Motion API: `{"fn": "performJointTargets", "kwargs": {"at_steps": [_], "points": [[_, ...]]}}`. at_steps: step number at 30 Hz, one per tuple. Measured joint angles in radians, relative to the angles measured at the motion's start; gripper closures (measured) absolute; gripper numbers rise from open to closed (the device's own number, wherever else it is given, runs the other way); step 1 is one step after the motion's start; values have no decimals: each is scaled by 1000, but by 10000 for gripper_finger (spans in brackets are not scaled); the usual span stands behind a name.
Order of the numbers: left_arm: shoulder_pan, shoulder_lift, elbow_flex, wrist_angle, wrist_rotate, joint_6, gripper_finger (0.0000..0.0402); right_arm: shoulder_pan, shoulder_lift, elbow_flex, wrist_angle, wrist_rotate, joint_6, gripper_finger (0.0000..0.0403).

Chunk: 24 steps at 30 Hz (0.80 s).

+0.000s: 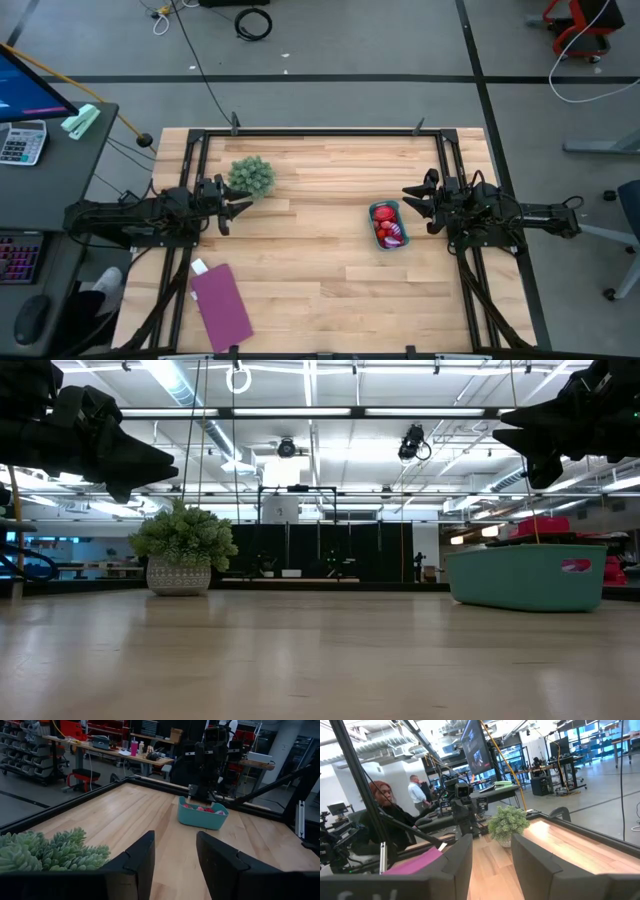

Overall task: Pick and placing Produce into tupperware
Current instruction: Return to Home Position

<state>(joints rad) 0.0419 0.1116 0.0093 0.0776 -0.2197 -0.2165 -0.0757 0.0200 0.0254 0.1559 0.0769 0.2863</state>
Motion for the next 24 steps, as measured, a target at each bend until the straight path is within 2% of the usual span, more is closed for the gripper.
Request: {"fn": "performJointTargets", "kwargs": {"at_steps": [16, 24], "points": [[0, 0, 0, 0, 0, 0, 264, 0, 0, 0, 0, 0, 0, 259], [0, 0, 0, 0, 0, 0, 254, 0, 0, 0, 0, 0, 0, 259]]}}
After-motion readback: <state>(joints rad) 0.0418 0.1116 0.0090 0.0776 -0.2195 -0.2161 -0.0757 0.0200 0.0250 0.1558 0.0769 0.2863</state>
